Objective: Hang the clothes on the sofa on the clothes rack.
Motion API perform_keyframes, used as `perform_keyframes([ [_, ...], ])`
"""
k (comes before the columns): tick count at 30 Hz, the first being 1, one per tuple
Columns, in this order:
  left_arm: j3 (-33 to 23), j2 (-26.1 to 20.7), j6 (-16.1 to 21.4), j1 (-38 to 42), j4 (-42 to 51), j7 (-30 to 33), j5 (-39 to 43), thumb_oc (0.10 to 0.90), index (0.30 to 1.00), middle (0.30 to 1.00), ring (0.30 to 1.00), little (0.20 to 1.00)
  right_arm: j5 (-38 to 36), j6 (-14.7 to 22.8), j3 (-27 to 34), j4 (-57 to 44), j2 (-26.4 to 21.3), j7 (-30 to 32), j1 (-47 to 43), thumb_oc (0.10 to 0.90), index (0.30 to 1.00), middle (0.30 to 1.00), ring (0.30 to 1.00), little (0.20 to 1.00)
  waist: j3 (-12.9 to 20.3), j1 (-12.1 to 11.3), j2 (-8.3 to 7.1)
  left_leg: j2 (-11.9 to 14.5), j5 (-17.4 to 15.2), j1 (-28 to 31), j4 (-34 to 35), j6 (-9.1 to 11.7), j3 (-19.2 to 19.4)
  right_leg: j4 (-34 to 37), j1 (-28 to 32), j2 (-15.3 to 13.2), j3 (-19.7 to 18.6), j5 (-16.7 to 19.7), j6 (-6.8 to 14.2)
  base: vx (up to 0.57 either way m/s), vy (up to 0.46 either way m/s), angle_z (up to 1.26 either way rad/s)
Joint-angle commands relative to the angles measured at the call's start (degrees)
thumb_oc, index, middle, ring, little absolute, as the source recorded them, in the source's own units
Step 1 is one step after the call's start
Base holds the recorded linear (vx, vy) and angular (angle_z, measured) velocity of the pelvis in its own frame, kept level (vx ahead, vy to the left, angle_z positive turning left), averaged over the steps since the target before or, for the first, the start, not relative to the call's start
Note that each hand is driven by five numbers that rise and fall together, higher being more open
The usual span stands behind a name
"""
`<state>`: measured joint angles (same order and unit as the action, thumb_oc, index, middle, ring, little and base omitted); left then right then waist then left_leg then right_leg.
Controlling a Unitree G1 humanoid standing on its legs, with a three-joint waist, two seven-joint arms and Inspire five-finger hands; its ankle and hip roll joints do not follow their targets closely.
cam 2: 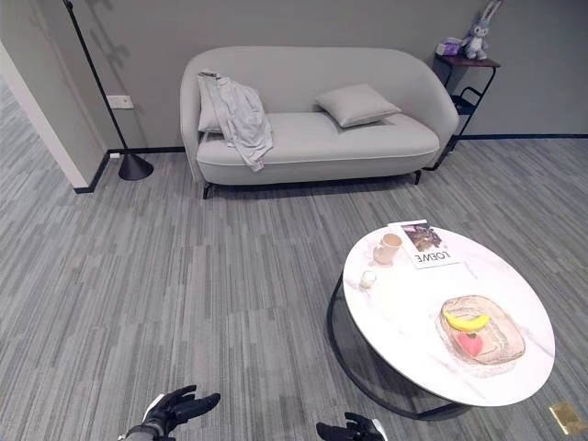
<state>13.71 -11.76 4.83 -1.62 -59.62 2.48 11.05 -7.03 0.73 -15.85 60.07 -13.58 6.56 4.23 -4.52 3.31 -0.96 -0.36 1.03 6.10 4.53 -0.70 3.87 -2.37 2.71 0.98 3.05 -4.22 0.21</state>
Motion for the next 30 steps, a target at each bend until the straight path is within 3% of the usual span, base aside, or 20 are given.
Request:
perform_keyframes([
  [1, 1.21, -0.77, 3.29, 3.09, 1.17, 1.69, -3.29, 0.8, 0.9, 0.9, 0.9, 0.9, 2.65, 2.67, -1.22, -0.32, -1.07, 0.6, -2.43, 0.8, 0.9, 0.9, 0.9, 0.9, 0.29, -0.05, -1.9, -0.14, -4.29, 0.23, 0.47, 2.64, 2.87, 7.37, 3.41, -3.73, 1.19, 3.51, 4.56, 0.0, 0.0, 0.0],
  [30, 0.55, -1.4, 2.77, 3.09, 0.18, 2.86, -3.67, 0.8, 0.9, 0.9, 0.9, 0.9, 2.29, 2.85, -0.9, -2.82, -2.58, 0.7, -2.17, 0.8, 0.9, 0.9, 0.9, 0.9, -0.38, 0.06, -1.69, 0.15, -4.96, 1.37, 0.47, 2.62, 1.69, 7.37, 4.25, -3.12, 0.46, 2.24, 3.88, 0.02, -0.014, 0.01],
])
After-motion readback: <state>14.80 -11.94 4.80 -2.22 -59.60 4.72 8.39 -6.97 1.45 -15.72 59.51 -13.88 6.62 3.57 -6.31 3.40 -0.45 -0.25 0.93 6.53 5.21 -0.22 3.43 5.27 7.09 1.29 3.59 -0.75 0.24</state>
